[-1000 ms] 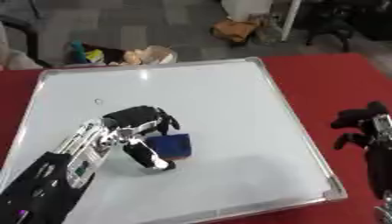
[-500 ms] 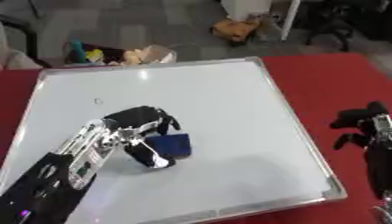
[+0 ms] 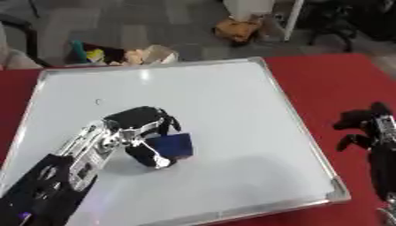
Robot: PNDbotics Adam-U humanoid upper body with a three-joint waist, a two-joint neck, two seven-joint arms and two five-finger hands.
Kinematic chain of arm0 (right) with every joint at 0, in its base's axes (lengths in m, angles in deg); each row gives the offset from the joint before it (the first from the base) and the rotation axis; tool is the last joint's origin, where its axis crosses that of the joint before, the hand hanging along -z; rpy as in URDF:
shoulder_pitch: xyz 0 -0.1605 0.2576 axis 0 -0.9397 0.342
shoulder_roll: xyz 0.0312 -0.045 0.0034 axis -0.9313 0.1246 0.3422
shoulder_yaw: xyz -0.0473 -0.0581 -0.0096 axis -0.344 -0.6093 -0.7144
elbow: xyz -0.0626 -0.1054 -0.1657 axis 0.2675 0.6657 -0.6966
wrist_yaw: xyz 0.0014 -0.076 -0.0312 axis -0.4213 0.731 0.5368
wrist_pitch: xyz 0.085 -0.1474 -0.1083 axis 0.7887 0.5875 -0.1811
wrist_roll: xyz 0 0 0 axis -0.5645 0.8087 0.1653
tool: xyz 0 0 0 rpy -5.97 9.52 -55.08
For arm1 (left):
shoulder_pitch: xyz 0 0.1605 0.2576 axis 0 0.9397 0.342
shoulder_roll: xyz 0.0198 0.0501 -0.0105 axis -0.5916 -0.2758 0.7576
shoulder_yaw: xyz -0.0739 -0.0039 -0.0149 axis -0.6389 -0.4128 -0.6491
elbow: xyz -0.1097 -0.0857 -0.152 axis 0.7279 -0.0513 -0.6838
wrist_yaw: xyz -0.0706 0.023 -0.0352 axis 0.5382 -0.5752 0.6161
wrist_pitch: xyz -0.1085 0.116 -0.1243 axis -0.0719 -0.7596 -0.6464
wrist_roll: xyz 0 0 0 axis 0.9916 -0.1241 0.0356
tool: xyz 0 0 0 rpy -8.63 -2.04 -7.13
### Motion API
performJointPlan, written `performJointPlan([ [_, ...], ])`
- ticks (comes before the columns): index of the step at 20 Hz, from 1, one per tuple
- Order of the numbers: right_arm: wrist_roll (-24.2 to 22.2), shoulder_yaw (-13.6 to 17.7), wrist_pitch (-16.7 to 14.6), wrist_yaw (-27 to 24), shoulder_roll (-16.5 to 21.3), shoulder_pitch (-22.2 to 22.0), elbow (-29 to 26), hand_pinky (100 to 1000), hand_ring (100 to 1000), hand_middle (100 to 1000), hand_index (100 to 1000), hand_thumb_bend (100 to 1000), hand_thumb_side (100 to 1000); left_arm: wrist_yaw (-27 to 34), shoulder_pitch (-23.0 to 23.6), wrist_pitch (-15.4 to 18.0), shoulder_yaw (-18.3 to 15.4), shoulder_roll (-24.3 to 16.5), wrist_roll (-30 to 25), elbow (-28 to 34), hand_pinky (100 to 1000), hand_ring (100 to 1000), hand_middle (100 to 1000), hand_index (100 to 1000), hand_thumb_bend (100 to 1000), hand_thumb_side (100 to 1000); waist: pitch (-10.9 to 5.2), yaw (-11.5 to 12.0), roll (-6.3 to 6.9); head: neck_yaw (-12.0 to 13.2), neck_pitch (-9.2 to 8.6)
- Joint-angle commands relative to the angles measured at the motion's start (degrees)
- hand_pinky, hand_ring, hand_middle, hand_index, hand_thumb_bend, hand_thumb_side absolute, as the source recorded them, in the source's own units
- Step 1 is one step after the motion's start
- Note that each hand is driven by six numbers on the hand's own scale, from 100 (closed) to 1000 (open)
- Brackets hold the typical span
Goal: Wipe the whiteboard clean with a brush.
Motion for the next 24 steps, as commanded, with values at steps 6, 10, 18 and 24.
performJointPlan([
  [6,-0.13,0.25,-0.01,-0.48,0.67,0.41,-1.23,327,585,505,609,100,950,-0.75,-0.97,-0.9,-1.66,-1.7,1.27,1.16,386,611,494,806,372,328,-0.87,0.15,-0.18,-0.36,-0.35],
  [10,-0.17,0.25,-0.02,-0.45,0.7,0.38,-1.23,327,585,505,609,100,949,-1.05,-1.05,-1.8,-2.83,-2.54,2.35,1.7,384,610,492,804,430,319,-0.9,0.27,-0.23,-0.41,-0.39],
  [18,-0.21,0.27,-0.03,-0.42,0.75,0.36,-1.23,327,585,505,609,100,950,-2.59,-1.15,-4.22,-6.03,-4.24,5.43,1.9,385,610,494,804,435,324,-0.92,0.29,-0.25,-0.56,-0.65],
  [24,-0.23,0.29,-0.03,-0.38,0.69,0.34,-1.23,327,585,505,609,100,951,-5.5,-1.2,-6.32,-8.69,-4.89,9.11,1.21,386,607,495,804,436,326,-0.84,0.23,-0.32,-0.66,-0.86],
])
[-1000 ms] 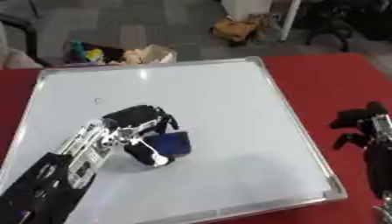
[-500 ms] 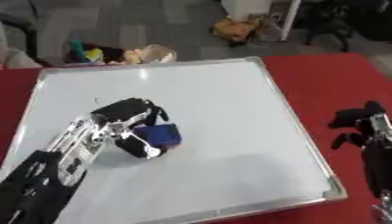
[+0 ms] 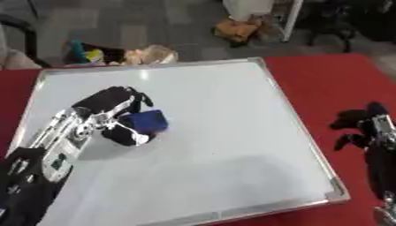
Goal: Wipe the whiteboard clean with a brush.
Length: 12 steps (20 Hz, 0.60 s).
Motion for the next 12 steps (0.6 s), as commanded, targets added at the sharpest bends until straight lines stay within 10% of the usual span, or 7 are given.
performJointPlan([
  [1,-0.11,0.3,-0.11,-0.12,0.66,0.32,-1.23,327,585,505,610,100,950,-1.9,-1.17,-1.16,-2.18,-1.5,2.37,0.26,385,607,495,802,436,327,-0.83,-0.08,-0.13,-0.22,-0.85],
  [12,-0.15,0.29,-0.06,-0.05,0.4,0.26,-1.23,327,585,505,609,100,952,-6.65,-1.58,-8.4,-7.71,-1.56,13.2,-4.37,373,606,491,794,492,346,-0.62,-0.12,-0.31,-0.42,-1.19],
])
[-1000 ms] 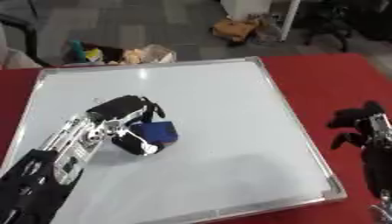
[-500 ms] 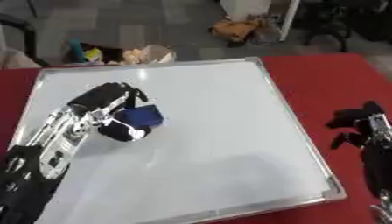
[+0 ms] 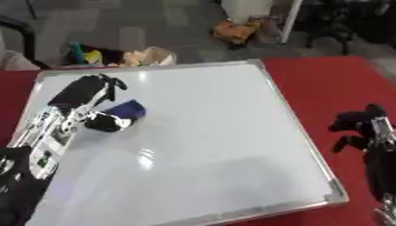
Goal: Wipe the whiteboard clean with a brush.
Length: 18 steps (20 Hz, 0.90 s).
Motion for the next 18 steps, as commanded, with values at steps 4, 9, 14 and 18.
performJointPlan([
  [4,-0.12,0.27,-0.03,-0.02,0.37,0.21,-1.23,326,585,505,609,100,952,-0.7,-1.53,-3.48,-2.9,-1.49,5.73,-2.02,371,608,492,793,494,344,-0.68,-0.07,-0.18,-0.17,-0.77],
  [9,-0.15,0.24,0.03,0.04,0.25,0.23,-1.23,326,585,505,609,100,958,-0.97,-1.65,-5.16,-3.84,-1.55,8.6,-3.96,370,608,491,791,498,322,-0.58,-0.1,-0.25,-0.23,-0.84],
  [14,-0.13,0.27,-0.02,0.07,0.23,0.23,-1.23,326,585,505,609,100,953,-1.6,-1.55,-6.07,-4.28,-1.68,9.86,-5.28,371,605,491,790,496,341,-0.54,-0.16,-0.32,-0.21,-0.89],
  [18,-0.13,0.26,-0.01,0.06,0.22,0.21,-1.23,327,585,505,609,100,952,-1.32,-1.46,-6.22,-4.52,-1.65,9.97,-5.47,368,609,490,790,500,346,-0.56,-0.1,-0.29,-0.24,-0.88],
])
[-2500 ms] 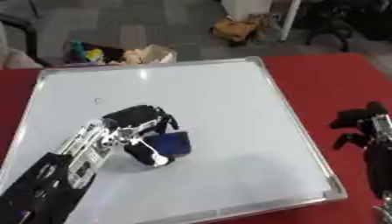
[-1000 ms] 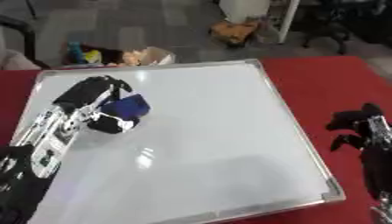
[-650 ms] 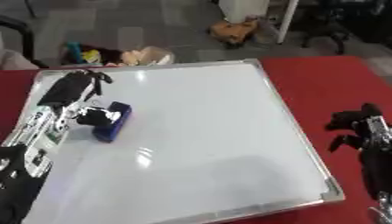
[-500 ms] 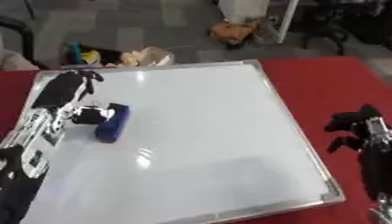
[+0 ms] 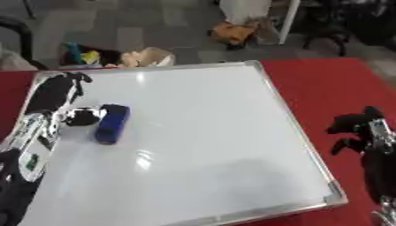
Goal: Wipe the whiteboard clean with a brush.
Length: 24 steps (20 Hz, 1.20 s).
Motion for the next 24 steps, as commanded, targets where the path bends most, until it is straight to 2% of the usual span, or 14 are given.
performJointPlan([
  [1,-0.11,0.27,-0.05,0.06,0.68,0.26,-1.23,327,585,505,609,100,952,0.27,-1.1,0.12,-0.69,-1.6,0.18,0.86,369,611,491,791,504,350,-0.89,0.0,0.0,-0.08,-0.43],
  [3,-0.11,0.27,-0.05,0.03,0.7,0.3,-1.23,327,585,505,609,100,952,0.77,-1.02,0.32,-0.55,-1.59,-0.25,1.32,369,612,491,791,508,353,-0.9,0.02,-0.01,-0.05,-0.43],
  [13,-0.19,0.24,-0.08,-0.02,0.78,0.37,-1.23,327,585,505,609,100,951,2.4,-0.09,3.59,3.22,-0.81,-6.82,6.27,403,646,525,812,755,499,-0.99,-0.17,0.13,-0.02,-0.47],
  [18,-0.18,0.27,-0.05,-0.01,0.77,0.34,-1.23,327,585,505,609,100,951,1.68,0.5,3.99,4.02,0.2,-8.8,6.12,403,644,524,812,780,505,-0.98,-0.29,0.19,-0.18,-0.41],
  [24,-0.23,0.23,0.03,-0.03,0.7,0.4,-1.23,327,585,505,609,100,952,0.11,1.2,4.02,4.38,1.66,-8.77,4.73,405,646,528,813,782,502,-0.96,-0.33,0.29,-0.33,-0.28],
])
